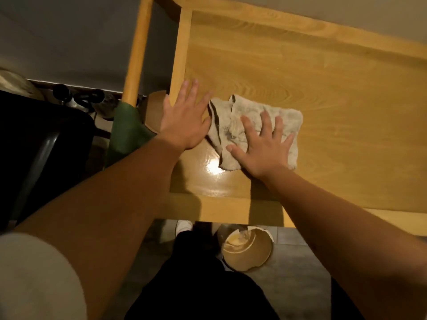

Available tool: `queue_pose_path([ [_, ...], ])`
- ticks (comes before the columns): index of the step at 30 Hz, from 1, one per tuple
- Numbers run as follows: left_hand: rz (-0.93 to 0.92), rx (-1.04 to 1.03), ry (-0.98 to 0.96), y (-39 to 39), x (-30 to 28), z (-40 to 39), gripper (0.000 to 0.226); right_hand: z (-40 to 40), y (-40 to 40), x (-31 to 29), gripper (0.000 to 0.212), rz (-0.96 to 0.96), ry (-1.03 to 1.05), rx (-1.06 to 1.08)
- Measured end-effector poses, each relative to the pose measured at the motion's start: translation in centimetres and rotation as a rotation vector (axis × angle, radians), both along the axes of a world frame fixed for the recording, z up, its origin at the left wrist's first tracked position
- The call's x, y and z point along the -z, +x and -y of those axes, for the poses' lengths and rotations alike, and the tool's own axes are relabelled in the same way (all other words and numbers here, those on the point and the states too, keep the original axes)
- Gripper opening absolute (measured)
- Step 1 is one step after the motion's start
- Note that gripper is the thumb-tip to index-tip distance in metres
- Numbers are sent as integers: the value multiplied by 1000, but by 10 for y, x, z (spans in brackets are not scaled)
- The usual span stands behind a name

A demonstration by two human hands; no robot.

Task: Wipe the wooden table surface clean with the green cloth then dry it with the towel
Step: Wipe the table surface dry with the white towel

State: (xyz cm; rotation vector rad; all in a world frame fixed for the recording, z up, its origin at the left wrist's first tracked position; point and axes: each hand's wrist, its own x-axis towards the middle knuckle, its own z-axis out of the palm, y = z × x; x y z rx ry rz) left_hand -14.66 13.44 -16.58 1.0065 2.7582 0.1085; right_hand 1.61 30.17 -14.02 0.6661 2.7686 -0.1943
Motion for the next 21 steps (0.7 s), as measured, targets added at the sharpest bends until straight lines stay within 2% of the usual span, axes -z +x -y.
queue_pose_path([
  [7,156,-12,-109,-2,-16,-6,68,43,94,-2,100,37,3,-48],
  [13,337,-190,-263,14,-46,-34,70,41,104,-3,102,53,-37,-76],
  [18,359,12,-204,74,-53,-78,74,23,133,-3,99,50,-67,-43],
  [21,387,16,-159,92,-46,-104,72,-10,164,-4,97,60,-54,-2],
])
